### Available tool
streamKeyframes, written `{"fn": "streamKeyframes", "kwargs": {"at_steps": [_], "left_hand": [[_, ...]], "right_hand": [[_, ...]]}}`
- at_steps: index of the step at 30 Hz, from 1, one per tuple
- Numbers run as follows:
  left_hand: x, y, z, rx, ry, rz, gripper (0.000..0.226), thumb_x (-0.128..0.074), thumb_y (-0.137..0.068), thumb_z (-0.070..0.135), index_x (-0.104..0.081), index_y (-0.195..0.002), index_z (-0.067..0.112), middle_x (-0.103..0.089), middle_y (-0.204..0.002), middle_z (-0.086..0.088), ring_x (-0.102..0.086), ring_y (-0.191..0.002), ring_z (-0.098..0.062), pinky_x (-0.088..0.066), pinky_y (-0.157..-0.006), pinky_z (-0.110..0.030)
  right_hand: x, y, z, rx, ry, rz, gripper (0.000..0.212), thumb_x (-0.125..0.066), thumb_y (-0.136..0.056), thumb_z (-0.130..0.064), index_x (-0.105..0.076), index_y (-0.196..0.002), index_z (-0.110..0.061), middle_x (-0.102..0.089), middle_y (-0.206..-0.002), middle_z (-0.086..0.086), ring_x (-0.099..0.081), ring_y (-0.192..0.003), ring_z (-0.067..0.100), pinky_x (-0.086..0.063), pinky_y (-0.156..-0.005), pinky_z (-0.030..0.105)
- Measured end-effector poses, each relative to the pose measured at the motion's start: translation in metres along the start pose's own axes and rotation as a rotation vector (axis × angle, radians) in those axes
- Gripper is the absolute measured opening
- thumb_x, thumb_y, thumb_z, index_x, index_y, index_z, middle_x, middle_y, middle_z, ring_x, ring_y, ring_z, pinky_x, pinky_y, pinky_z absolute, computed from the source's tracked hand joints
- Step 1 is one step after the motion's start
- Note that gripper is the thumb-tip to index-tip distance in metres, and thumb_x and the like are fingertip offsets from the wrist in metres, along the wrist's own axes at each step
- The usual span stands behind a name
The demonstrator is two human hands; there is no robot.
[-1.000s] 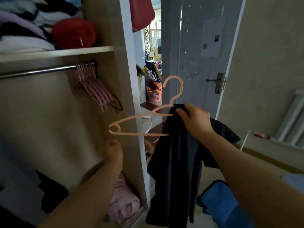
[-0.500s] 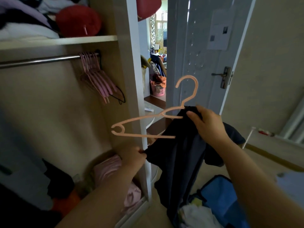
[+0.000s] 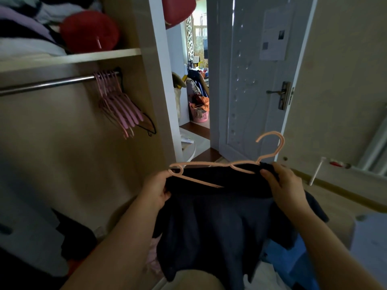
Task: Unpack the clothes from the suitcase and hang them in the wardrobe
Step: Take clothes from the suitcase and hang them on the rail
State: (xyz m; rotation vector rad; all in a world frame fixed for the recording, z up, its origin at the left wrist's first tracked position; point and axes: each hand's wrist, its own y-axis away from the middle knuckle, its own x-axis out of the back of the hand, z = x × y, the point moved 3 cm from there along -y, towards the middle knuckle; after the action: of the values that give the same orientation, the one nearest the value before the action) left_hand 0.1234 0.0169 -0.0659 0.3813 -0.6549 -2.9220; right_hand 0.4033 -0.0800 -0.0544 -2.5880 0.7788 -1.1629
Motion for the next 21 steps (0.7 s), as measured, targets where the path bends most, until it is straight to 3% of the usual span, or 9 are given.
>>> {"fn": "streamKeyframes", "kwargs": {"at_steps": [3, 6, 9, 11, 13, 15, 16, 19, 21], "left_hand": [[0.006, -0.006, 0.01, -0.04, -0.03, 0.083, 0.007, -0.06, -0.082, 0.009, -0.062, -0.082, 0.017, -0.063, -0.086, -0.005, -0.058, -0.073, -0.016, -0.045, -0.056, -0.027], [0.002, -0.003, 0.02, -0.182, -0.219, 0.126, 0.007, -0.063, -0.079, 0.009, -0.063, -0.08, 0.016, -0.065, -0.09, -0.007, -0.06, -0.081, -0.02, -0.051, -0.067, -0.031], [-0.021, 0.018, 0.026, -0.268, -0.512, -0.047, 0.003, -0.066, -0.084, 0.014, -0.067, -0.086, 0.013, -0.067, -0.09, -0.008, -0.065, -0.084, -0.022, -0.057, -0.069, -0.034], [-0.034, 0.03, 0.026, -0.276, -0.6, -0.248, 0.016, -0.065, -0.089, 0.019, -0.067, -0.102, 0.009, -0.069, -0.093, -0.008, -0.069, -0.084, -0.02, -0.058, -0.067, -0.03], [-0.033, 0.03, 0.032, -0.486, -0.773, -0.231, 0.023, -0.06, -0.092, 0.02, -0.065, -0.114, 0.014, -0.068, -0.104, -0.001, -0.066, -0.091, -0.016, -0.056, -0.077, -0.03], [-0.028, 0.029, 0.044, -0.834, -1.176, -0.059, 0.027, -0.056, -0.094, 0.023, -0.063, -0.119, 0.026, -0.059, -0.114, 0.008, -0.053, -0.105, -0.012, -0.045, -0.09, -0.029], [-0.027, 0.029, 0.046, -0.933, -1.277, -0.063, 0.026, -0.054, -0.095, 0.026, -0.064, -0.119, 0.029, -0.055, -0.113, 0.009, -0.049, -0.108, -0.012, -0.041, -0.092, -0.029], [-0.031, 0.03, 0.038, -0.821, -1.336, -0.303, 0.022, -0.051, -0.096, 0.032, -0.067, -0.109, 0.025, -0.061, -0.096, 0.008, -0.057, -0.093, -0.012, -0.044, -0.077, -0.029], [-0.035, 0.032, 0.029, -0.809, -1.315, -0.356, 0.018, -0.053, -0.095, 0.03, -0.066, -0.104, 0.022, -0.059, -0.084, 0.008, -0.057, -0.082, -0.012, -0.04, -0.066, -0.027]], "right_hand": [[-0.002, 0.001, 0.0, 0.073, 0.123, -0.024, 0.009, -0.058, -0.091, -0.024, -0.058, -0.083, -0.022, -0.051, -0.077, -0.005, -0.056, -0.084, 0.031, -0.039, -0.075, 0.041], [-0.009, 0.006, -0.006, 0.133, 0.226, -0.018, 0.006, -0.059, -0.09, -0.026, -0.064, -0.087, -0.023, -0.051, -0.077, -0.009, -0.056, -0.085, 0.027, -0.027, -0.072, 0.034], [-0.017, 0.01, -0.015, 0.094, 0.216, 0.003, 0.012, -0.057, -0.092, -0.028, -0.066, -0.092, -0.021, -0.058, -0.081, -0.005, -0.055, -0.088, 0.026, -0.026, -0.072, 0.032], [-0.024, 0.011, -0.02, 0.076, 0.165, -0.018, 0.013, -0.056, -0.092, -0.029, -0.065, -0.093, -0.02, -0.064, -0.086, 0.0, -0.057, -0.089, 0.028, -0.03, -0.072, 0.033], [-0.026, 0.011, -0.022, 0.034, 0.077, -0.041, 0.014, -0.055, -0.093, -0.029, -0.066, -0.096, -0.021, -0.066, -0.091, -0.001, -0.059, -0.091, 0.028, -0.038, -0.075, 0.035], [-0.025, 0.009, -0.021, -0.01, 0.016, -0.054, 0.018, -0.053, -0.094, -0.031, -0.067, -0.102, -0.023, -0.068, -0.096, 0.001, -0.061, -0.093, 0.027, -0.045, -0.081, 0.039], [-0.023, 0.007, -0.022, -0.02, 0.014, -0.056, 0.019, -0.053, -0.094, -0.032, -0.067, -0.103, -0.023, -0.068, -0.094, 0.001, -0.061, -0.094, 0.028, -0.046, -0.082, 0.041], [-0.019, 0.003, -0.029, 0.006, 0.048, -0.045, 0.012, -0.053, -0.094, -0.033, -0.062, -0.088, -0.029, -0.056, -0.077, -0.011, -0.06, -0.087, 0.024, -0.044, -0.08, 0.039], [-0.02, 0.002, -0.035, 0.051, 0.07, -0.054, 0.016, -0.053, -0.094, -0.033, -0.05, -0.078, -0.036, -0.045, -0.068, -0.019, -0.058, -0.081, 0.022, -0.043, -0.076, 0.037]]}}
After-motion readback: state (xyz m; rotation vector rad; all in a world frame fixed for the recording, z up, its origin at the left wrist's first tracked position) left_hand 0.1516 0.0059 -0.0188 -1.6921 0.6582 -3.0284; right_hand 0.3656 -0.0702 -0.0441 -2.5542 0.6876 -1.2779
